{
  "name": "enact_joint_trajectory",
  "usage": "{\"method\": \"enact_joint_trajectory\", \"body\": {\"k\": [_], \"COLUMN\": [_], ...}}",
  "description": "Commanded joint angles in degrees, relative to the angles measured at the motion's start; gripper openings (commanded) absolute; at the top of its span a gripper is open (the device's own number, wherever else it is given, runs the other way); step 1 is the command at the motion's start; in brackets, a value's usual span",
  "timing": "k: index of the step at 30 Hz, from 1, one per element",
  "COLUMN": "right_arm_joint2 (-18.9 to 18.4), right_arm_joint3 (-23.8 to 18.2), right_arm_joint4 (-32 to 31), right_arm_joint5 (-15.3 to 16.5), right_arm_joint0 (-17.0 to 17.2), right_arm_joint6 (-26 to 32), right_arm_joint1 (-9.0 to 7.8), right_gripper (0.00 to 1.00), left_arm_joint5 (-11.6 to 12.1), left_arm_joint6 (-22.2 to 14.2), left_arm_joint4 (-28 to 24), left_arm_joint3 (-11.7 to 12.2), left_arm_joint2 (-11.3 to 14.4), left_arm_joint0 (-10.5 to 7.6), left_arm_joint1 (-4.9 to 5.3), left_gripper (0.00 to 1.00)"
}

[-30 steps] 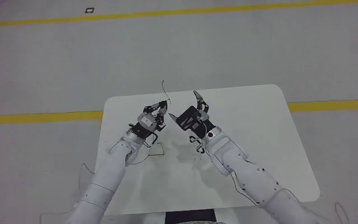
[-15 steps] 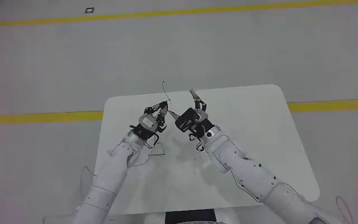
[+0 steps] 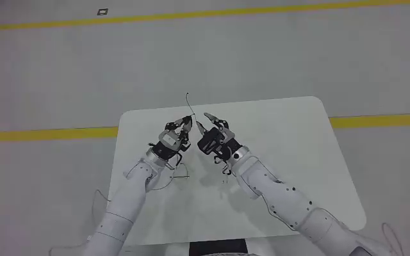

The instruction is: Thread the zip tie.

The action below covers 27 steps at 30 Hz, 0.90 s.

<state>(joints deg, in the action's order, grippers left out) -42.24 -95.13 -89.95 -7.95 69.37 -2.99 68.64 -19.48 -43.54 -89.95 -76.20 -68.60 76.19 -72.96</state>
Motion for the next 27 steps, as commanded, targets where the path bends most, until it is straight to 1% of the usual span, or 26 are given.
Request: {"method": "enact_joint_trajectory", "body": {"k": [1, 4, 10, 14, 17, 22, 26, 27], "right_arm_joint2": [0.1, 0.2, 0.4, 0.7, 1.0, 1.5, 1.9, 2.0], "right_arm_joint3": [0.1, 0.2, 0.2, 0.3, 0.4, 1.0, 1.4, 1.4], "right_arm_joint4": [0.0, 0.0, 0.0, 0.0, 0.0, 0.0, 0.0, 0.0], "right_arm_joint5": [0.4, 0.7, 1.0, 0.9, 0.9, 0.9, 0.3, 0.1], "right_arm_joint0": [0.0, 0.0, -0.2, -0.4, -0.7, -1.3, -1.9, -1.9], "right_arm_joint6": [0.1, 0.2, 0.3, 0.3, 0.3, 0.3, 0.6, 0.6], "right_arm_joint1": [0.07, 0.15, 0.35, 0.6, 0.83, 1.22, 1.41, 1.46], "right_gripper": [0.26, 0.27, 0.24, 0.19, 0.18, 0.18, 0.21, 0.2], "left_arm_joint5": [0.0, 0.0, 0.0, 0.0, 0.0, 0.0, 0.0, 0.0], "left_arm_joint6": [0.0, 0.0, 0.0, 0.0, 0.0, 0.0, 0.0, 0.0], "left_arm_joint4": [0.0, 0.0, 0.0, 0.0, 0.0, 0.0, 0.0, 0.0], "left_arm_joint3": [0.0, 0.0, 0.0, 0.0, 0.0, 0.0, 0.0, 0.0], "left_arm_joint2": [0.0, 0.0, 0.0, 0.0, 0.0, 0.0, 0.0, 0.0], "left_arm_joint0": [0.0, 0.0, 0.0, 0.0, 0.0, 0.0, 0.0, 0.0], "left_arm_joint1": [0.0, 0.0, 0.0, 0.0, 0.0, 0.0, 0.0, 0.0], "left_gripper": [0.0, 0.0, 0.0, 0.0, 0.0, 0.0, 0.0, 0.0]}}
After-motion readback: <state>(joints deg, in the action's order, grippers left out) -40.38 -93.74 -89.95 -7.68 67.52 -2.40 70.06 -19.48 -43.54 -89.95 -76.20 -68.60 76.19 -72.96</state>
